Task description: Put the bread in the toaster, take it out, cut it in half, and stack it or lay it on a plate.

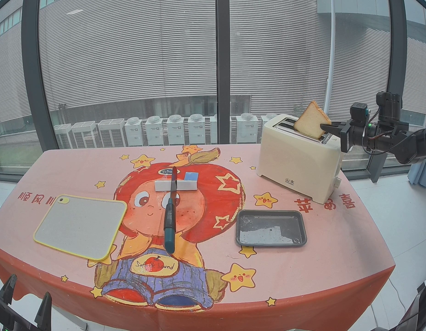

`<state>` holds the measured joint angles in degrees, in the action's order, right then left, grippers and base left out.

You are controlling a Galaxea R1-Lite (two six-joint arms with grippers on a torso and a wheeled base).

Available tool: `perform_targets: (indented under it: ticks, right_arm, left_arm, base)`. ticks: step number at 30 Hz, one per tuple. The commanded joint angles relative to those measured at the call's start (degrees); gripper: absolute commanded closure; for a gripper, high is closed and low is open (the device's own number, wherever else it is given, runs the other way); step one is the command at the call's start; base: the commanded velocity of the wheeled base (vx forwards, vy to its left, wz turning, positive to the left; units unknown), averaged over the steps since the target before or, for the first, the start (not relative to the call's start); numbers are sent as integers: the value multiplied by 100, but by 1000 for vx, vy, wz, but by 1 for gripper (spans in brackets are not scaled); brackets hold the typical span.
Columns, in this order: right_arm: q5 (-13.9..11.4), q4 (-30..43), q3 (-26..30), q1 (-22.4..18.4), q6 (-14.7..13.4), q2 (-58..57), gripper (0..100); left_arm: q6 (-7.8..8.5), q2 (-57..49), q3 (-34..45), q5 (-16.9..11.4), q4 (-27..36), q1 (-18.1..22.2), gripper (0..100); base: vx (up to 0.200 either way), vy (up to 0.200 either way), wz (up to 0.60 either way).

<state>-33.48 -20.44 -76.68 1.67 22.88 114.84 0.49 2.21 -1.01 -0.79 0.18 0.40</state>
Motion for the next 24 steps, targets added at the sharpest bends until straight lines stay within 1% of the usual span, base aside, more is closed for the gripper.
perform_targets:
  ticks: [1, 24]
  right_arm:
    - [-1, -3, -5, 9, 6, 21, 100]
    - [8, -3, 4, 79, 15, 39, 100]
  left_arm:
    - [-5, 8, 101, 0, -1, 4, 0]
    - [4, 8, 101, 0, -1, 4, 0]
  base:
    - [0, 0, 0]
    - [0, 0, 0]
